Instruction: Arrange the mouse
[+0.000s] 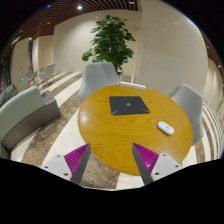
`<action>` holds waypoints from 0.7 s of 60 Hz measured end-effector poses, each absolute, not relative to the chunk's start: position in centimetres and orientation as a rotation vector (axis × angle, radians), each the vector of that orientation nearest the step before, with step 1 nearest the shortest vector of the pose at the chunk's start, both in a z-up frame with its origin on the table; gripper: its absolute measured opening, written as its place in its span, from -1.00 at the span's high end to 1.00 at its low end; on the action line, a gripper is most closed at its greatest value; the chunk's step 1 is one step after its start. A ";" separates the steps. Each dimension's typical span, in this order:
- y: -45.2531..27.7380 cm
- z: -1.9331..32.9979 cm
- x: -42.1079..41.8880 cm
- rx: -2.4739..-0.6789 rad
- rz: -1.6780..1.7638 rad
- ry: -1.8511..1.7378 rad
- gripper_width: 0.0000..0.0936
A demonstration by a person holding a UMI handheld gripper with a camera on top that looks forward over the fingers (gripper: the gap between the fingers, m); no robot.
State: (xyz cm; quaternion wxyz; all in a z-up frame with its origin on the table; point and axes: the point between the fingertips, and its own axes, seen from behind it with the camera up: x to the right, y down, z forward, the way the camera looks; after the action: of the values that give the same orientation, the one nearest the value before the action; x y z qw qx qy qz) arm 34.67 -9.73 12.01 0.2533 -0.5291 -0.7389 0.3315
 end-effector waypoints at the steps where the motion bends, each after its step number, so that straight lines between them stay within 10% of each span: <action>1: -9.5 12.0 34.6 -1.449 0.895 -1.997 -0.85; 42: 14.4 9.1 30.9 -1.684 0.667 -1.669 -0.85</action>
State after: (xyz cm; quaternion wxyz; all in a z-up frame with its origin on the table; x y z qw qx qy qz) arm 30.94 14.44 9.13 0.3329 -0.6446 -0.6391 0.2553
